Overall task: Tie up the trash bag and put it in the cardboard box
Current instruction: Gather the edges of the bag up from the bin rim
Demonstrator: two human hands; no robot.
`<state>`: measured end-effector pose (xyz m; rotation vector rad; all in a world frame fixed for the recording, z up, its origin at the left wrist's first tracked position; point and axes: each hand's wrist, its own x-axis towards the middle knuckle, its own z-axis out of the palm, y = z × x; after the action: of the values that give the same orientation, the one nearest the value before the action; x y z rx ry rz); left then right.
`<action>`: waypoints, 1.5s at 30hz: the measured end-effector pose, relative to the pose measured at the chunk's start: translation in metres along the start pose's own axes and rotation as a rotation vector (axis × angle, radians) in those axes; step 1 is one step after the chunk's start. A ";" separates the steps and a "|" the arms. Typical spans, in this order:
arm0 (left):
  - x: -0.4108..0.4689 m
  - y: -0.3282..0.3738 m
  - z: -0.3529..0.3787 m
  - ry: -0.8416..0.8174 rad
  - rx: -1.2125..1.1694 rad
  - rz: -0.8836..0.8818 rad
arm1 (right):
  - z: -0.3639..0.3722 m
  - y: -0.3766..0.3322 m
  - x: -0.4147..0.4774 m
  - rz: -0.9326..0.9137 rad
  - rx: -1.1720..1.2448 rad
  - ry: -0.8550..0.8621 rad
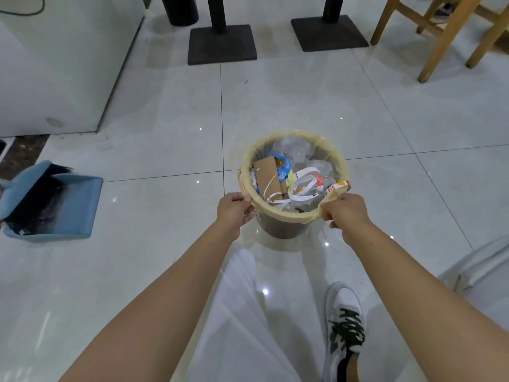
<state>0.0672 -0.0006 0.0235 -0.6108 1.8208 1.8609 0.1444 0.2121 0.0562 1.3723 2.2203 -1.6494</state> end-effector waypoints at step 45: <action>0.011 0.044 -0.034 -0.001 0.218 -0.046 | -0.034 -0.026 0.068 0.287 0.542 0.120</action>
<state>0.0319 -0.0348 0.0508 -0.5669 1.9578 1.6047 0.1010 0.2795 0.0548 1.8396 1.5707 -2.1880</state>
